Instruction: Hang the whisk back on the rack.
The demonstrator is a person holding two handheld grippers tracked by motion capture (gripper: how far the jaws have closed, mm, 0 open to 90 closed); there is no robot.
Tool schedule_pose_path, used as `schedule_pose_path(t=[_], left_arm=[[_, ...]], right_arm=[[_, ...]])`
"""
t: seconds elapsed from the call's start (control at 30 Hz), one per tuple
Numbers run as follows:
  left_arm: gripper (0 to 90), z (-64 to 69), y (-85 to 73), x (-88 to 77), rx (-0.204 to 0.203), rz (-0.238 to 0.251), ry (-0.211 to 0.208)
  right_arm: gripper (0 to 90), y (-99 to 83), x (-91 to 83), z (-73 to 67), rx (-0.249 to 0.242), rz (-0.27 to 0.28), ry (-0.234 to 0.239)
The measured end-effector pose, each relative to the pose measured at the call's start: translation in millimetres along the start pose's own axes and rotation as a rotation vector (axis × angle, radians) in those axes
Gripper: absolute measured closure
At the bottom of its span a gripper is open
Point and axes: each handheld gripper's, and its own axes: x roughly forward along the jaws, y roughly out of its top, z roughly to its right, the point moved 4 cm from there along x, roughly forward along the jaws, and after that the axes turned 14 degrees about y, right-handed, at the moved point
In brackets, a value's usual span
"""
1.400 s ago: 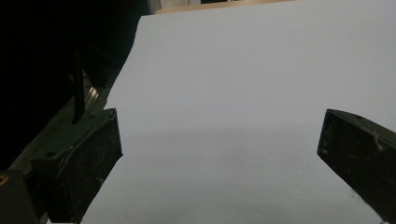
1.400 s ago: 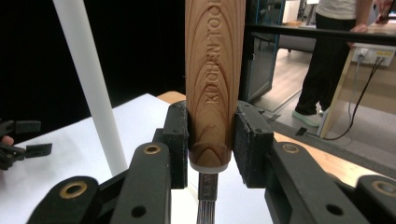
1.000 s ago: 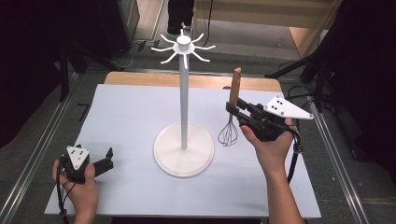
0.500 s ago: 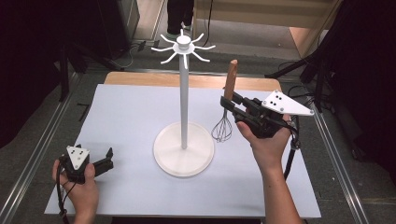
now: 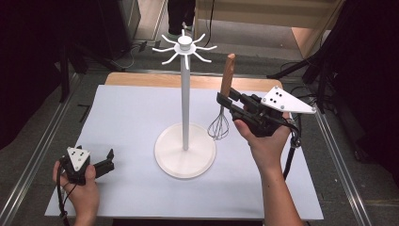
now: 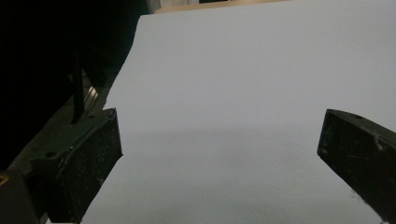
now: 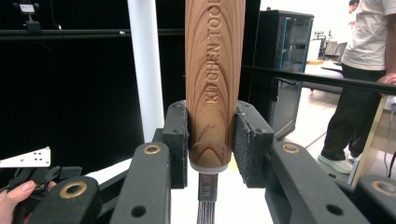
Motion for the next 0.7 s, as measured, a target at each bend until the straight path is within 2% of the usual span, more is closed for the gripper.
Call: schedule_pose_path(t=[0.47, 0.7], left_arm=[[0.3, 0.0, 0.0, 0.1, 0.001, -0.002, -0.001], [0.3, 0.1, 0.0, 0.2, 0.000, -0.001, -0.001]], right_arm=[[70.6, 12.2, 2.5, -16.0, -0.008, 0.016, 0.033], [70.5, 17.4, 4.3, -23.8, -0.030, 0.019, 0.044]])
